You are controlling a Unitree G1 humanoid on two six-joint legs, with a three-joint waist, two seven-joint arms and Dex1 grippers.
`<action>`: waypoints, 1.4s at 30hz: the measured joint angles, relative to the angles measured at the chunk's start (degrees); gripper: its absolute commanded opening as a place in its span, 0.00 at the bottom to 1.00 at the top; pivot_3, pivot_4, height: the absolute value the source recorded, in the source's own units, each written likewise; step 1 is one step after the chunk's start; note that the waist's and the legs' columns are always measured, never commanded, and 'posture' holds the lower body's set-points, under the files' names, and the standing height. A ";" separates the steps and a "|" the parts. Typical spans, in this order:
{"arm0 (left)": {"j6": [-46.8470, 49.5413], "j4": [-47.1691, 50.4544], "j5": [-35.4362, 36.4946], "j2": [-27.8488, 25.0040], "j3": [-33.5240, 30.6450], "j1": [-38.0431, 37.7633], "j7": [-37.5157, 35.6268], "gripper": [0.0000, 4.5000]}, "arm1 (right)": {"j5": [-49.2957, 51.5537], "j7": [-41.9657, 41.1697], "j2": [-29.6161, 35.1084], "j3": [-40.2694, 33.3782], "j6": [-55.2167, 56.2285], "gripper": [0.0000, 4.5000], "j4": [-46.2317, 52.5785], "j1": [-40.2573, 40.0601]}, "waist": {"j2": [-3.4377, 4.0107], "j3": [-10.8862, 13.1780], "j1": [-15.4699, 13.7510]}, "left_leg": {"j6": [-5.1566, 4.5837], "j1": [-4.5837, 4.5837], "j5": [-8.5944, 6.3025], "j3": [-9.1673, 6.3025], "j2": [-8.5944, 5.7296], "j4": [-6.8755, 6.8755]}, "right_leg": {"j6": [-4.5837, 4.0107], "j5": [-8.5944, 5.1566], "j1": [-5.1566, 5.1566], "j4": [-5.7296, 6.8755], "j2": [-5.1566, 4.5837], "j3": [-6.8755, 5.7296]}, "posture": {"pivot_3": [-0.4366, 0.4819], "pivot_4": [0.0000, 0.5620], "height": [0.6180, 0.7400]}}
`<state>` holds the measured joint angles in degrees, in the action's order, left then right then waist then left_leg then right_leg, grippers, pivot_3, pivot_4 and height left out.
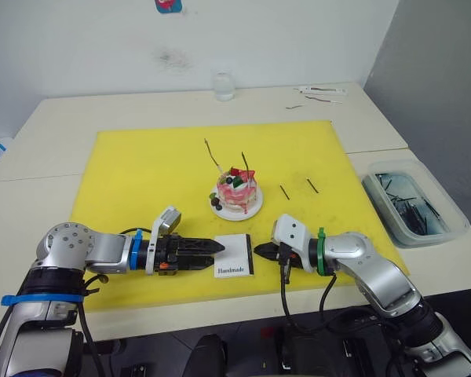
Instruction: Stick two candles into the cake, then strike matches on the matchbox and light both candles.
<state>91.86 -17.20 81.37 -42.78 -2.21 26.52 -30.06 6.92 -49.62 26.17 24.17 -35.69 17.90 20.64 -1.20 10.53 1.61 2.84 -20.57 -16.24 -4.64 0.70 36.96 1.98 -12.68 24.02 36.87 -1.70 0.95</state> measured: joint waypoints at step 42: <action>0.03 4.23 -3.65 3.41 -3.84 -2.54 3.29 0.01 | 5.62 1.39 2.78 -5.63 -6.14 0.00 1.18 -1.17 | 0.01 0.00 0.22 | 0.09 -0.11 0.05 -0.07 -0.39 0.00 | 0.36 -0.02 0.01 0.00 -0.44 -0.04 | 0.48 0.27 1.00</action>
<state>91.89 -12.97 77.72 -39.37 -6.05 23.98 -26.77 12.55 -48.23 28.95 18.54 -41.83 19.09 19.47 -1.19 10.53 1.83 2.93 -20.67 -16.18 -4.71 0.31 36.95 2.33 -12.70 24.04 36.88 -2.14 0.91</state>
